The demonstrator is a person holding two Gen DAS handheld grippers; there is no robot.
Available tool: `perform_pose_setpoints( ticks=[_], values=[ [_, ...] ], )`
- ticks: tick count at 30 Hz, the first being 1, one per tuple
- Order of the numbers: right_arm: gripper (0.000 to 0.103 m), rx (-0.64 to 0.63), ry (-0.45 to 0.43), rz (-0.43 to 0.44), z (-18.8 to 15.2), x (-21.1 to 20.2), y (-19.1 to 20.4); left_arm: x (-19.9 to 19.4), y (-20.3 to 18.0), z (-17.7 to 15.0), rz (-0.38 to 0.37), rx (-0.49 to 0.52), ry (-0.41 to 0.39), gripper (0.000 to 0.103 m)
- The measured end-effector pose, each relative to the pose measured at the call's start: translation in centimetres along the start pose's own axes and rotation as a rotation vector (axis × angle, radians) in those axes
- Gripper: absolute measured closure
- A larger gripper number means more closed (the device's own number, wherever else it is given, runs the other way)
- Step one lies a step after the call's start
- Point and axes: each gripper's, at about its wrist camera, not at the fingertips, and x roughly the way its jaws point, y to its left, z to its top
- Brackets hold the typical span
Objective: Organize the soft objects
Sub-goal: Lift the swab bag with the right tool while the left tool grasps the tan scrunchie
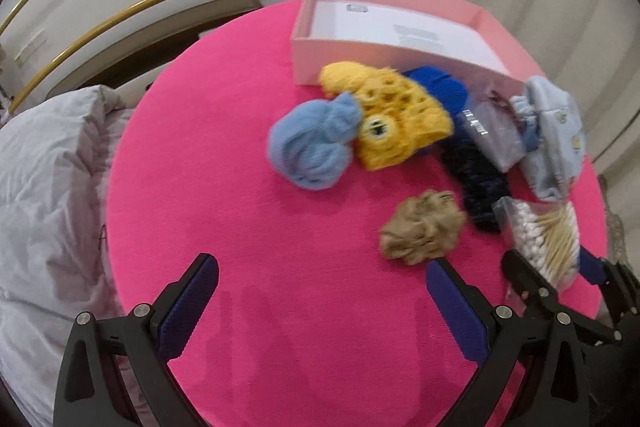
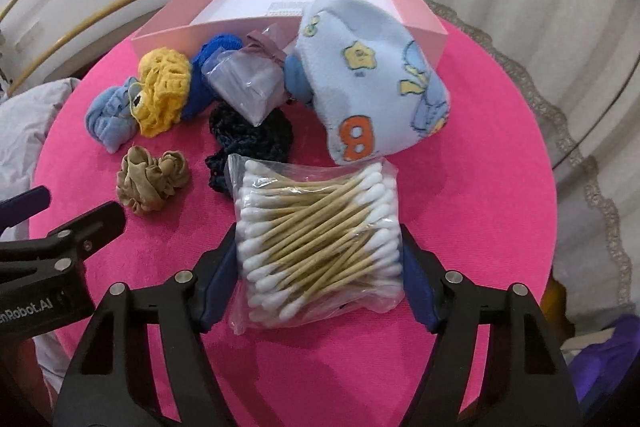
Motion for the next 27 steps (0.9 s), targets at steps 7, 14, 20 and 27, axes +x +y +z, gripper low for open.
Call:
perform_pose_setpoints(
  ticks=[7, 14, 20, 27],
  values=[
    [0.034, 0.058, -0.064, -0.029, -0.1, -2.7, -2.7, 0.1, -2.0, 0.8, -0.073, 0.027, -0.012, 0.000],
    [0.034, 0.159, -0.116, -0.069, 0.7, -3.7, -6.6, 1.8, -4.1, 1.3, -0.051, 0.084, 0.019, 0.015],
    [0.034, 0.177, -0.092, -0.049, 1.2, -2.5, -7.7, 3.0, -5.6, 1.6, -0.032, 0.140, 0.018, 0.069],
    [0.034, 0.149, -0.111, -0.036, 1.4, -2.6, -7.5, 2.1, -5.9, 1.5, -0.018, 0.146, -0.018, 0.077]
  ],
)
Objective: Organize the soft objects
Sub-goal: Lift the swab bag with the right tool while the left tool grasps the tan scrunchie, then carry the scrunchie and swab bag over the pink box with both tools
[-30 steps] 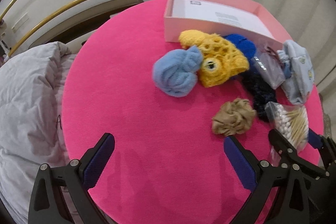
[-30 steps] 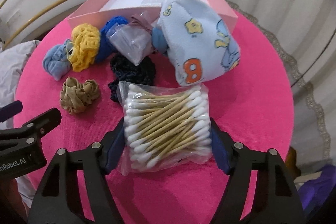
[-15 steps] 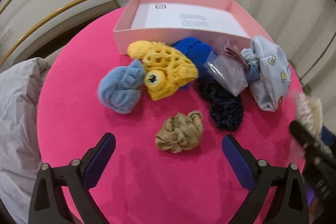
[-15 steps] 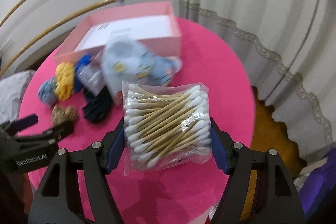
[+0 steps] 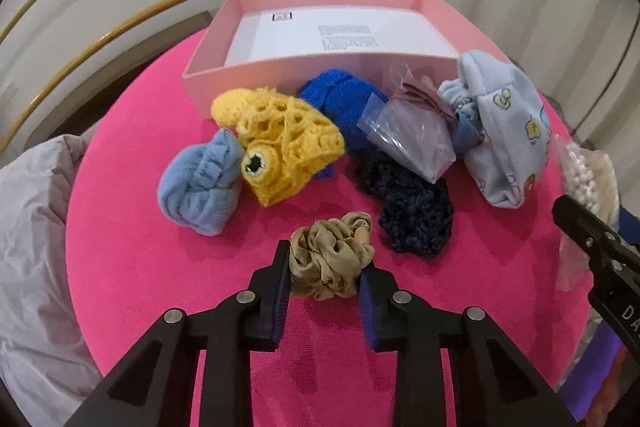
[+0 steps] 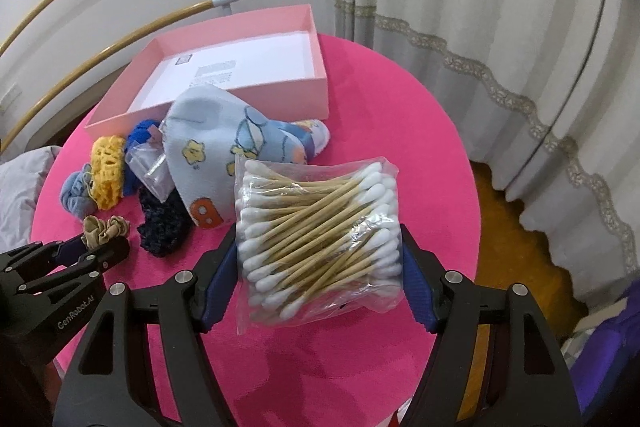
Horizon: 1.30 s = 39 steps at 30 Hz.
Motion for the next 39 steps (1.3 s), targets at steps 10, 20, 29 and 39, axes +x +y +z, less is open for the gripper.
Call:
perform_pose_setpoints(
  ticks=[10, 20, 29, 39],
  values=[
    [0.034, -0.021, -0.054, 0.024, -0.2, -2.3, 1.3, -3.4, 0.4, -0.6, 0.006, -0.016, -0.059, 0.077],
    [0.034, -0.040, -0.167, 0.049, 0.7, -6.0, 3.7, -9.4, 0.8, -1.3, 0.004, -0.033, -0.205, 0.076],
    [0.034, -0.048, -0.299, 0.027, 1.7, -9.8, 5.1, -14.9, 0.8, -2.3, 0.005, -0.028, -0.348, 0.076],
    [0.034, -0.043, -0.417, 0.019, 1.9, -13.0, 6.0, -20.3, 0.9, -5.2, 0.002, -0.025, -0.467, 0.076]
  ],
)
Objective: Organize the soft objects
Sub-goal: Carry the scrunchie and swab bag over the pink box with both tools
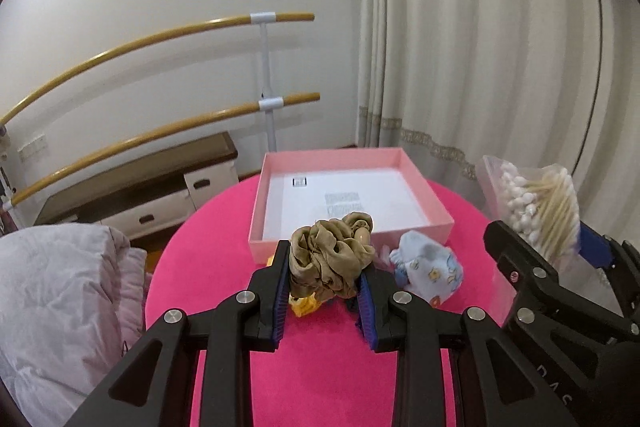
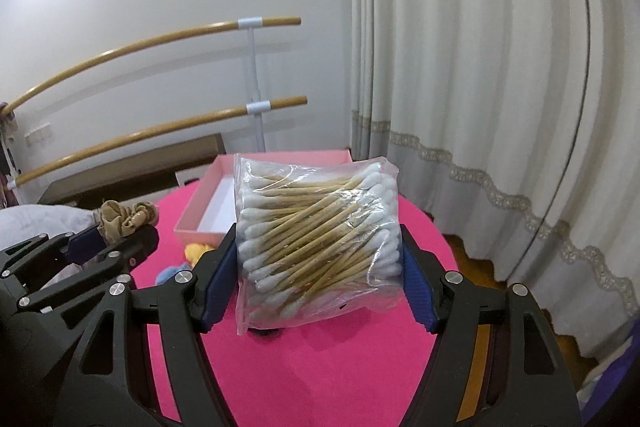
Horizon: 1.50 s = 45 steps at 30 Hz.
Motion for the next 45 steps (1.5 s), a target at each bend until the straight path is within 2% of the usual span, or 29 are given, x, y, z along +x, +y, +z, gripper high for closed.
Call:
perform_pose_setpoints(
  ticks=[11, 23, 33, 45],
  values=[
    [0.034, 0.008, -0.117, -0.036, 0.6, -2.9, 0.6, -3.9, 0.0, -0.8, 0.012, -0.035, -0.093, 0.076],
    [0.034, 0.005, -0.208, -0.080, 0.3, -4.4, 0.7, -5.3, -0.4, -1.9, 0.034, -0.057, -0.154, 0.076],
    [0.034, 0.001, -0.225, -0.100, -0.1, -4.2, 1.4, -4.8, -0.3, -1.8, 0.031, -0.056, -0.155, 0.076],
    [0.034, 0.007, -0.191, -0.081, 0.9, -3.1, 1.2, -2.4, -0.4, -0.3, 0.040, -0.057, -0.124, 0.077]
  ],
)
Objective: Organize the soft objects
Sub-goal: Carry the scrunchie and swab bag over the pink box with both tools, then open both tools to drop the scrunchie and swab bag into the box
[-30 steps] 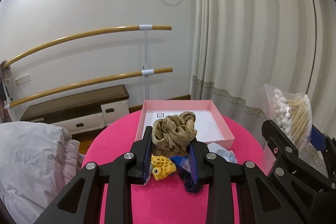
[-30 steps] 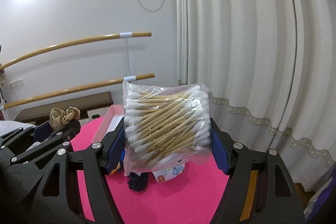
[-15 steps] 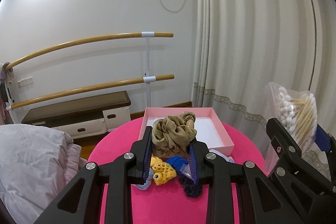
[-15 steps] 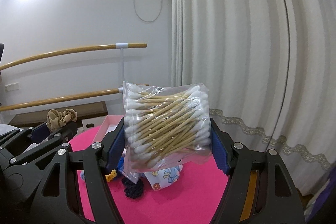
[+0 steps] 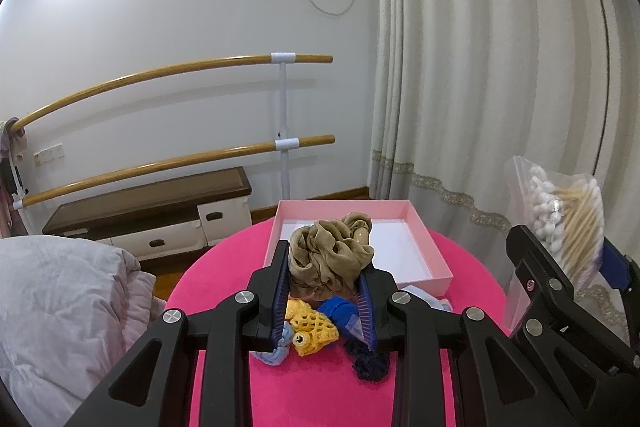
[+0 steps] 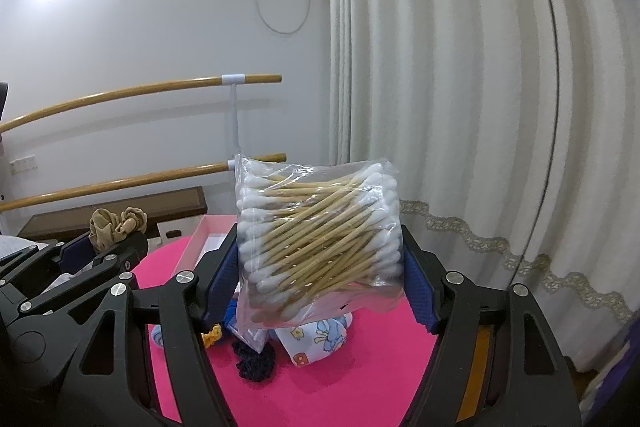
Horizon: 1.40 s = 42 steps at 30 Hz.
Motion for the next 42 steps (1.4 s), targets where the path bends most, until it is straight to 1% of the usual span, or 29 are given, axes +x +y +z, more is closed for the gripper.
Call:
perform_pose_setpoints(
  ticks=[7, 13, 16, 19, 23, 27, 31, 33, 35, 37, 38, 42],
  values=[
    [0.034, 0.007, 0.041, 0.020, 0.5, 2.8, 0.0, 3.9, -0.9, 2.1, 0.019, 0.012, 0.041, 0.077],
    [0.034, -0.017, 0.088, 0.011, 1.1, 6.3, 0.6, 9.2, -1.7, 4.9, 0.014, 0.016, 0.112, 0.077],
    [0.034, -0.031, 0.116, 0.020, 1.3, 8.1, 0.9, 12.2, -2.2, 6.4, 0.027, 0.027, 0.148, 0.077],
    [0.034, -0.031, 0.171, 0.045, 1.4, 10.6, 1.2, 15.4, -2.8, 8.0, 0.028, 0.040, 0.188, 0.077],
    [0.034, -0.032, 0.220, 0.061, 1.3, 13.3, 1.2, 20.1, -3.5, 10.2, 0.027, 0.062, 0.242, 0.077],
    [0.034, -0.036, 0.253, 0.080, 1.2, 15.6, 1.4, 25.0, -3.6, 11.9, 0.025, 0.065, 0.308, 0.077],
    [0.034, -0.050, 0.315, 0.122, 0.6, 18.4, 1.6, 29.8, -4.0, 13.3, 0.028, 0.091, 0.376, 0.076],
    [0.034, -0.054, 0.347, 0.144, 0.4, 19.7, 1.6, 32.4, -3.9, 13.9, 0.012, 0.088, 0.421, 0.075],
    [0.034, -0.055, 0.382, 0.166, -0.1, 20.9, 1.6, 34.4, -4.0, 14.5, 0.014, 0.094, 0.435, 0.074],
    [0.034, -0.057, 0.398, 0.169, -0.4, 21.7, 1.5, 36.0, -4.3, 15.0, 0.044, 0.123, 0.429, 0.071],
    [0.034, -0.061, 0.407, 0.166, -0.7, 22.1, 1.6, 37.2, -4.6, 15.3, 0.057, 0.135, 0.440, 0.071],
    [0.034, -0.080, 0.439, 0.154, -1.1, 23.1, 1.7, 39.9, -5.5, 15.6, 0.046, 0.151, 0.473, 0.070]
  ],
)
